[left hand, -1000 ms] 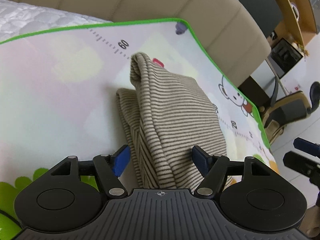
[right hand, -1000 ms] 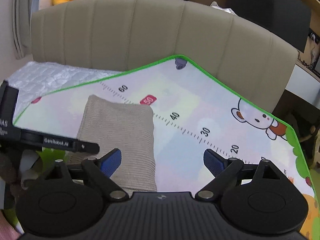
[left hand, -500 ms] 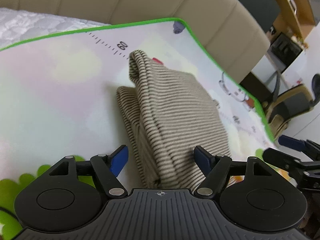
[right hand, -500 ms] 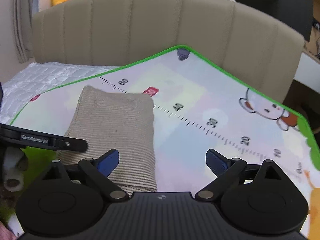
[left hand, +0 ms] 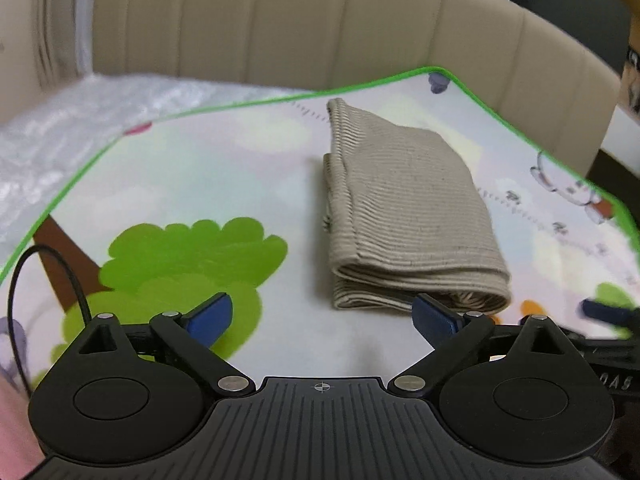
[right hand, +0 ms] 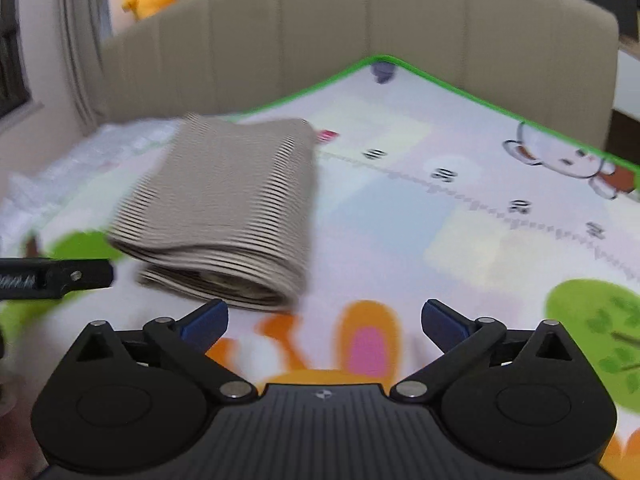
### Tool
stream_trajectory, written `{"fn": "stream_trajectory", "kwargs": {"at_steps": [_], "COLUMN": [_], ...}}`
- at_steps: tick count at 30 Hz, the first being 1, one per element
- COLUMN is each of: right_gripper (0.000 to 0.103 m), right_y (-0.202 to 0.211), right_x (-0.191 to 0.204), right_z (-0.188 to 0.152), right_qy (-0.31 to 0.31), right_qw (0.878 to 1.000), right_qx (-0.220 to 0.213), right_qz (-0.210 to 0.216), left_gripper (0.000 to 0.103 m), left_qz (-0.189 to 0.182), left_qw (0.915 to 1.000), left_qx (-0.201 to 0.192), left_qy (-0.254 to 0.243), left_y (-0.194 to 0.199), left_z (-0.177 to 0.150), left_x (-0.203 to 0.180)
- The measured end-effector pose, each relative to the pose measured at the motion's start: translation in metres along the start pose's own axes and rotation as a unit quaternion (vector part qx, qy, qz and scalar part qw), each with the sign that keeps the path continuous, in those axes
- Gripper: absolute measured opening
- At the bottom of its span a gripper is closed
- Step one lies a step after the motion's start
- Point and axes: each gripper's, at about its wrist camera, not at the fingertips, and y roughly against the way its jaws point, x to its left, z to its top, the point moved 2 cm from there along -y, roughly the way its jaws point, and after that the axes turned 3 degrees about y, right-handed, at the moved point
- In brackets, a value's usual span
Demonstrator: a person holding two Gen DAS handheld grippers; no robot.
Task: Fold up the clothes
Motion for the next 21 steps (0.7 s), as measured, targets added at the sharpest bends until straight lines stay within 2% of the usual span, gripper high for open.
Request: {"fn": "stream_trajectory", "kwargs": {"at_steps": [3, 6, 11, 13, 21], "right_gripper": [0.103, 0.103, 0.103, 0.103, 0.103], "right_y": [-0.038, -0.038, -0.034, -0.037, -0.036], "right_x": [-0.016, -0.024, -0.017, -0.018, -0.023], "right_z": [-0.005, -0.008, -0.031, -0.026, -0.028], "right_qy": [0.028, 0.029, 0.071, 0.065, 0.062], "right_qw": [0.996, 0.997, 0.996, 0.997, 0.997], "right_qx": [0.074, 0.049, -0.023, -0.011, -0.017], "right_qz": [0.035, 0.056, 0.044, 0.048, 0.051], "left_gripper": [0.102, 0.103, 0.103, 0.103, 0.103], "left_qz": [0.030, 0.053, 0.056, 0.055, 0.054], "left_qw": [0.9984, 0.9958, 0.9966, 0.9968, 0.9970], "left_qx": [0.019, 0.028, 0.019, 0.019, 0.024], "left_qy": [-0.043, -0.069, -0.057, -0.055, -0.051], "left_y": [-0.024, -0.038, -0.043, -0.043, -0.040], "left_z": [-0.016, -0.026, -0.027, -0.027, -0.029], "left_x": [-0.018, -0.025, -0.022, -0.022, -0.024]}}
